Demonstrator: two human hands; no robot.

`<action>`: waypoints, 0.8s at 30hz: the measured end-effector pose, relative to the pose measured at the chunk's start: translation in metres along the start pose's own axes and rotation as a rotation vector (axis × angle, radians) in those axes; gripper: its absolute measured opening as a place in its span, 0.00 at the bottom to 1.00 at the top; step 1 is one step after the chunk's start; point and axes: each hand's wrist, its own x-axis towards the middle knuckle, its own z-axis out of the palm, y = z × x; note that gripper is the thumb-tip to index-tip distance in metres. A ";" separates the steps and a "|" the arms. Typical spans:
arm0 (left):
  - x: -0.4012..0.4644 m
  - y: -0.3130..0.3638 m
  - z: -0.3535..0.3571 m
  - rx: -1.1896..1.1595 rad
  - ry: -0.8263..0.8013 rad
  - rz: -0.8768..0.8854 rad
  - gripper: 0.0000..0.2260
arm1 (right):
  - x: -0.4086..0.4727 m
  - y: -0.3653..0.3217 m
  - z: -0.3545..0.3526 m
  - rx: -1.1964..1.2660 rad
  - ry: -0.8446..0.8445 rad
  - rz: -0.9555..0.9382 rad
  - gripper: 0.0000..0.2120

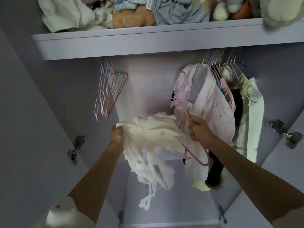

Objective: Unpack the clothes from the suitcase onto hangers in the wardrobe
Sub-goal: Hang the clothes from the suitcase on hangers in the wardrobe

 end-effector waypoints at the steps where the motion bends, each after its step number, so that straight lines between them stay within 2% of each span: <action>1: 0.000 -0.009 -0.002 0.076 0.000 -0.003 0.08 | 0.001 -0.003 0.000 -0.011 -0.013 -0.015 0.16; 3: -0.001 -0.026 -0.002 0.243 -0.075 -0.023 0.06 | 0.002 -0.008 0.000 -0.040 -0.029 -0.045 0.16; 7: -0.018 -0.029 0.008 0.533 -0.194 -0.128 0.09 | -0.002 -0.020 -0.002 -0.047 -0.088 -0.074 0.16; 11: -0.027 -0.018 0.024 0.368 -0.276 -0.282 0.09 | -0.008 -0.033 -0.002 -0.045 -0.148 -0.043 0.14; 15: -0.022 -0.005 0.046 0.131 -0.201 -0.210 0.11 | -0.013 -0.044 0.000 0.043 -0.241 -0.001 0.11; 18: -0.021 0.002 0.054 0.256 -0.188 -0.148 0.17 | -0.014 -0.049 0.000 0.111 -0.228 0.023 0.11; 20: -0.023 0.000 0.052 0.334 -0.256 -0.236 0.23 | -0.014 -0.051 0.001 0.145 -0.201 0.027 0.10; 22: -0.027 -0.001 0.048 0.322 -0.343 -0.349 0.22 | -0.014 -0.053 0.002 0.155 -0.186 0.014 0.11; 24: -0.029 -0.001 0.045 0.338 -0.391 -0.373 0.22 | -0.013 -0.051 0.004 0.136 -0.170 -0.004 0.12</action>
